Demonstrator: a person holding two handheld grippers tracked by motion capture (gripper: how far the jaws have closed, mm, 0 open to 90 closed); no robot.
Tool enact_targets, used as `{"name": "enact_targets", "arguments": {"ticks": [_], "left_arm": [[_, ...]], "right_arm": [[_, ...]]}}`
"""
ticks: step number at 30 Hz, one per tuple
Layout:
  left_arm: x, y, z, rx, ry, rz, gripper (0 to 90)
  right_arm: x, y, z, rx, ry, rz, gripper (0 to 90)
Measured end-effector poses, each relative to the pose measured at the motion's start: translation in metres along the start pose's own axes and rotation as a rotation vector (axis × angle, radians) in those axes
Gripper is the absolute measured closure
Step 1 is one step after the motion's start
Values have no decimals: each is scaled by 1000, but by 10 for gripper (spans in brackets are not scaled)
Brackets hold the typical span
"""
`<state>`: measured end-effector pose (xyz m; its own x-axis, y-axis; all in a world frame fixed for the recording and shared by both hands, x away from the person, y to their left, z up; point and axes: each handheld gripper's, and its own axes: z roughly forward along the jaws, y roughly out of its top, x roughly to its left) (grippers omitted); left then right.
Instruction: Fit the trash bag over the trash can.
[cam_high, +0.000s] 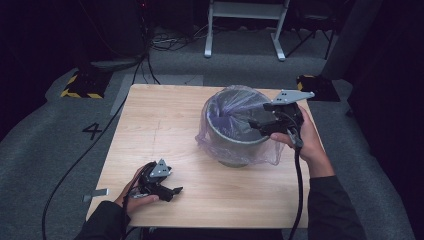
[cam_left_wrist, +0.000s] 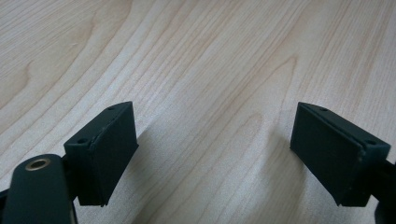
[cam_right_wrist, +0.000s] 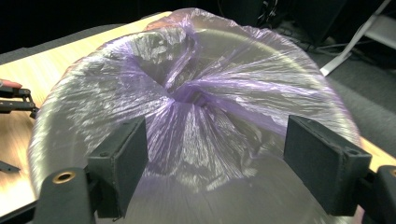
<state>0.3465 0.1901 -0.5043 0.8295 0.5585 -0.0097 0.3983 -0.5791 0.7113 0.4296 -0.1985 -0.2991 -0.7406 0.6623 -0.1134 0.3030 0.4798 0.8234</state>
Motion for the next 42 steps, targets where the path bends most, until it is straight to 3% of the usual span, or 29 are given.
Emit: {"name": "enact_targets", "arguments": {"ticks": [12, 20, 27, 29, 36, 42], "left_arm": [[0, 0, 0, 0, 0, 1, 143], [0, 0, 0, 0, 0, 1, 142], [0, 0, 0, 0, 0, 1, 142], [0, 0, 0, 0, 0, 1, 143], [0, 0, 0, 0, 0, 1, 142], [0, 0, 0, 0, 0, 0, 142]], "right_arm": [[17, -18, -37, -43, -31, -77, 207], [24, -36, -50, -37, -58, -110, 203], [27, -58, -56, 7, -74, -137, 180], [27, -68, -55, 43, -89, -153, 173], [28, -92, -54, 73, -92, -141, 172], [28, -132, -46, 136, -117, -123, 170]]}}
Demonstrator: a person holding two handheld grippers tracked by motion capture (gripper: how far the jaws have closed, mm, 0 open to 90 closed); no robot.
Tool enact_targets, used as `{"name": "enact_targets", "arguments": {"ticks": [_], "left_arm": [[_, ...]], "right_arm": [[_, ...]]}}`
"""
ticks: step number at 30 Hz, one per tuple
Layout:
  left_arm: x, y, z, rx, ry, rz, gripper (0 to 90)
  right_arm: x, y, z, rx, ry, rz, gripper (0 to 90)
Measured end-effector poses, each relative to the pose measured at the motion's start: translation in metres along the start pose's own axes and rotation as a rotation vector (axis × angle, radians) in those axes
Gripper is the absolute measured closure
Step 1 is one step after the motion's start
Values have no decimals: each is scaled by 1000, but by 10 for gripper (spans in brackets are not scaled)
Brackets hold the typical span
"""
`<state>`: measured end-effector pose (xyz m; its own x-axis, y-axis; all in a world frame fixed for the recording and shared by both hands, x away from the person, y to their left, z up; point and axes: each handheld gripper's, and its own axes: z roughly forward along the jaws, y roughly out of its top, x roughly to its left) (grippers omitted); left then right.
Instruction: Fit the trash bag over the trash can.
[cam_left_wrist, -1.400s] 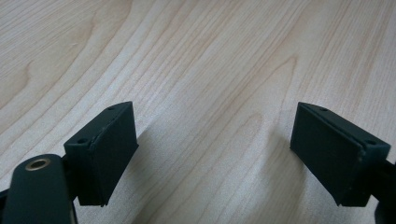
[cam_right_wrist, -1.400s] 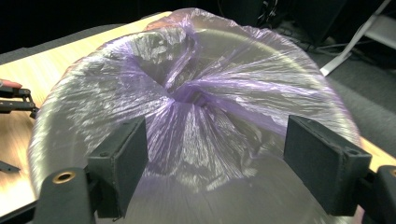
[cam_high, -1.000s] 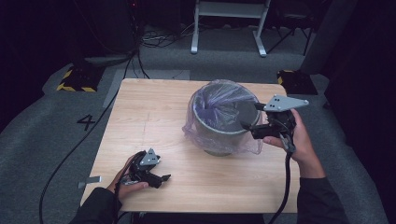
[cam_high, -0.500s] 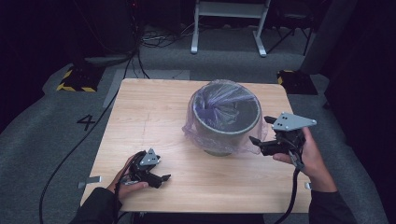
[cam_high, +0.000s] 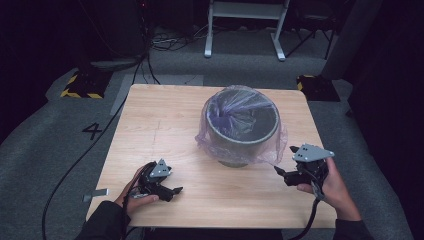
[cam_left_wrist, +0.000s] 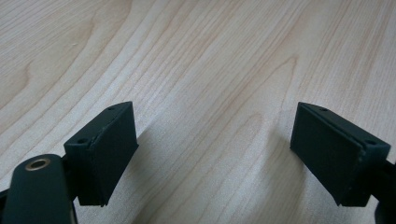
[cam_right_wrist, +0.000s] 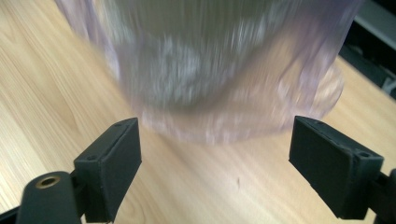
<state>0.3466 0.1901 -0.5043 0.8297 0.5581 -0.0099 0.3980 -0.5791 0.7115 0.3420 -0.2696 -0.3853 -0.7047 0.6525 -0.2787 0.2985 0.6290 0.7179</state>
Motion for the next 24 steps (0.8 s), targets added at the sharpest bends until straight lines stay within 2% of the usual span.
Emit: {"name": "enact_targets", "arguments": {"ticks": [3, 10, 13, 14, 22, 24], "left_arm": [[0, 0, 0, 0, 0, 0, 142], [0, 0, 0, 0, 0, 1, 142], [0, 0, 0, 0, -3, 3, 141], [0, 0, 0, 0, -3, 4, 139], [1, 1, 1, 2, -10, 5, 135], [1, 1, 1, 2, -10, 6, 135]], "right_arm": [[2, -11, 4, 29, -10, 1, 169], [7, -53, 15, 74, 3, 58, 172], [8, -62, 17, 88, 6, 73, 173], [10, -70, 20, 112, -1, 72, 173], [11, -93, 21, 113, 11, 124, 174], [10, -101, 22, 106, 13, 153, 179]]}}
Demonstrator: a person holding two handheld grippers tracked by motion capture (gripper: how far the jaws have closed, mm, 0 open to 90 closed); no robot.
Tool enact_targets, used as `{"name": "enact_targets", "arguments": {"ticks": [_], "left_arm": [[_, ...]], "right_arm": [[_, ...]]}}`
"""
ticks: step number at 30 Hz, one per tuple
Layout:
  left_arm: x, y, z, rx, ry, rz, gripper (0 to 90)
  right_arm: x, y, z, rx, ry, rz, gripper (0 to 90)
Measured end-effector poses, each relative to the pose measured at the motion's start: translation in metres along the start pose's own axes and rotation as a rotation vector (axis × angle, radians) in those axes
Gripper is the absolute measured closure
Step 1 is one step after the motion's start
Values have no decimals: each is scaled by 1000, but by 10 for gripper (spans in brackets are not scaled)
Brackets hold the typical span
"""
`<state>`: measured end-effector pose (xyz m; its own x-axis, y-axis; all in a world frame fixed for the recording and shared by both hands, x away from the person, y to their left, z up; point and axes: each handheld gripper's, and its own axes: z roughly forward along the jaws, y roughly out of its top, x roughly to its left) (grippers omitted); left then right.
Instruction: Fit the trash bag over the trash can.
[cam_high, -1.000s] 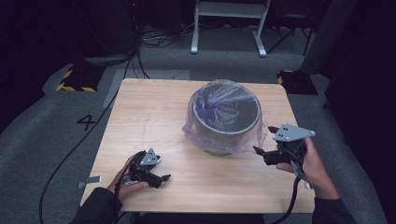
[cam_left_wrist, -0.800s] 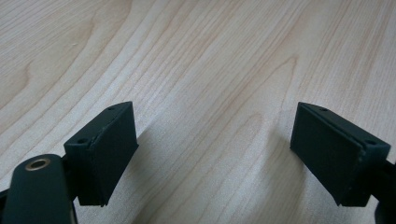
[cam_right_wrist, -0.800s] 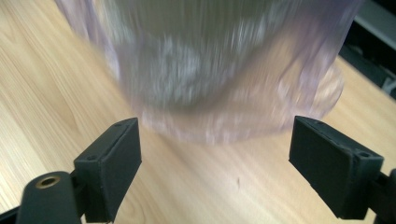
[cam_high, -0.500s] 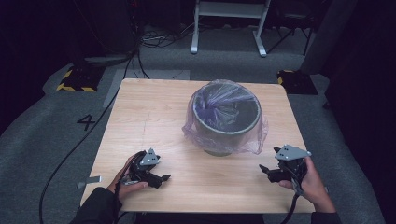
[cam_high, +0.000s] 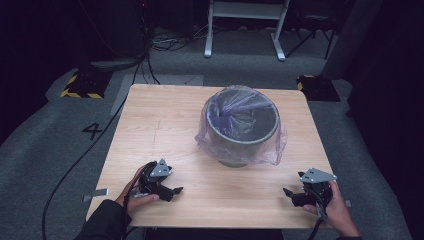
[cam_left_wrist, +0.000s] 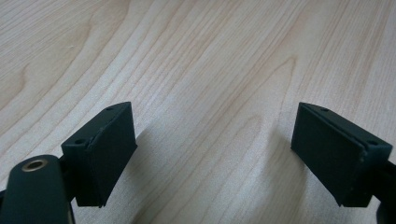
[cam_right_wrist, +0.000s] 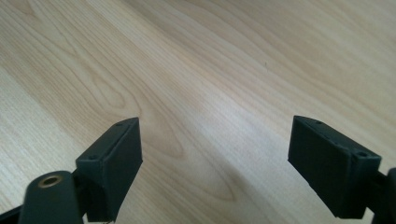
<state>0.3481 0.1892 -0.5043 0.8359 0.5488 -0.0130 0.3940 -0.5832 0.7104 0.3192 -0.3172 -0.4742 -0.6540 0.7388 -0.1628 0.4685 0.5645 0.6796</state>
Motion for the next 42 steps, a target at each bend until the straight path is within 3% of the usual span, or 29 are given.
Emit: {"name": "enact_targets", "arguments": {"ticks": [1, 9, 16, 18, 23, 42], "left_arm": [[0, 0, 0, 0, 0, 0, 135], [0, 0, 0, -1, 3, -1, 135], [-1, 0, 0, -1, 6, -1, 137], [-1, -1, -1, -1, 8, -1, 138], [-1, -1, -1, -2, 9, -3, 139], [-1, -1, -1, -2, 8, -2, 139]], "right_arm": [[-2, -7, 1, -11, 16, 30, 180], [-10, -25, 4, -33, 26, 103, 184], [-18, -36, 5, -42, -3, 160, 180], [-24, -43, 5, -60, -1, 211, 172], [-29, -46, 4, -61, -27, 255, 175], [-30, -44, 7, -48, -46, 269, 126]]}}
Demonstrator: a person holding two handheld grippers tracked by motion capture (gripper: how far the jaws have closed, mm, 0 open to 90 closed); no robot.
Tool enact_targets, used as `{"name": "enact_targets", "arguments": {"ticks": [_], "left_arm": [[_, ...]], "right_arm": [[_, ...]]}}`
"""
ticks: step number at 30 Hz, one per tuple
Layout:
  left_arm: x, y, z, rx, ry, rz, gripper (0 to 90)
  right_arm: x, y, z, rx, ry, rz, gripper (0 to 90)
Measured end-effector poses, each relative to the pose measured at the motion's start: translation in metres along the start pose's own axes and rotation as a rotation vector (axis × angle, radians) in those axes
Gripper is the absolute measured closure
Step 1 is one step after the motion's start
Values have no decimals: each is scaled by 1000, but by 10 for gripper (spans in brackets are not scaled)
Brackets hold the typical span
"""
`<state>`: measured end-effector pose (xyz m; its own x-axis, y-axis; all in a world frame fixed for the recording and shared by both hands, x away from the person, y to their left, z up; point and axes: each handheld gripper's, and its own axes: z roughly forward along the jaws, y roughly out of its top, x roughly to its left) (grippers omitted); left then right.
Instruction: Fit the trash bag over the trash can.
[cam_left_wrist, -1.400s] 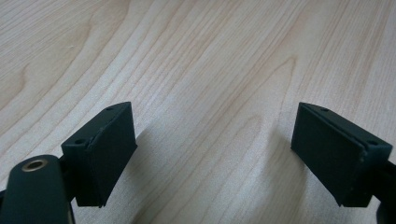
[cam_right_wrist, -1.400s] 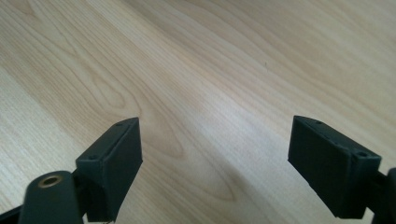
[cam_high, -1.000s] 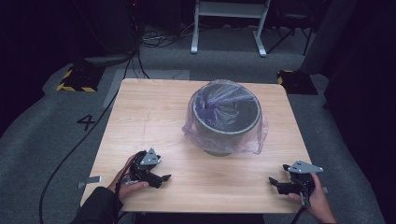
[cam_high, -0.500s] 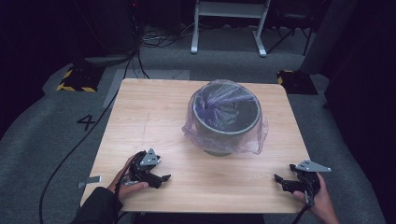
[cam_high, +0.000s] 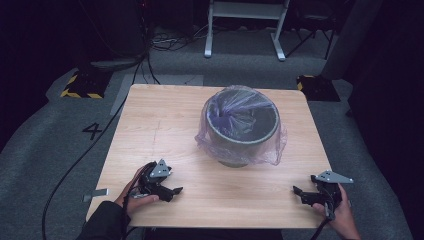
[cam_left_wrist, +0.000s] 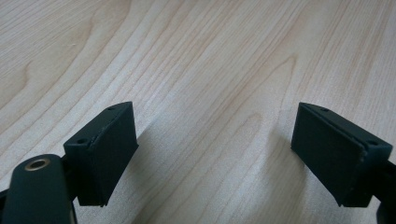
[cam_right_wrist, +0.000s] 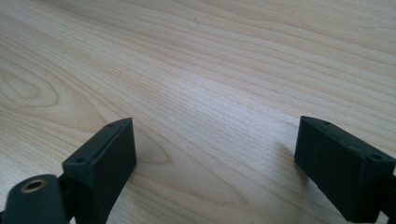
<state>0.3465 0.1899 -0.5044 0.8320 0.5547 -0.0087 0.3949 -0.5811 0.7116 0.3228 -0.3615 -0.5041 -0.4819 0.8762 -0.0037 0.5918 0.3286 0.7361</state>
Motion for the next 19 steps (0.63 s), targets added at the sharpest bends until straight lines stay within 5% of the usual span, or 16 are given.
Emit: {"name": "enact_targets", "arguments": {"ticks": [19], "left_arm": [[1, 1, 1, 2, -7, 1, 133]], "right_arm": [[0, 0, 0, 0, -2, 1, 124]]}}
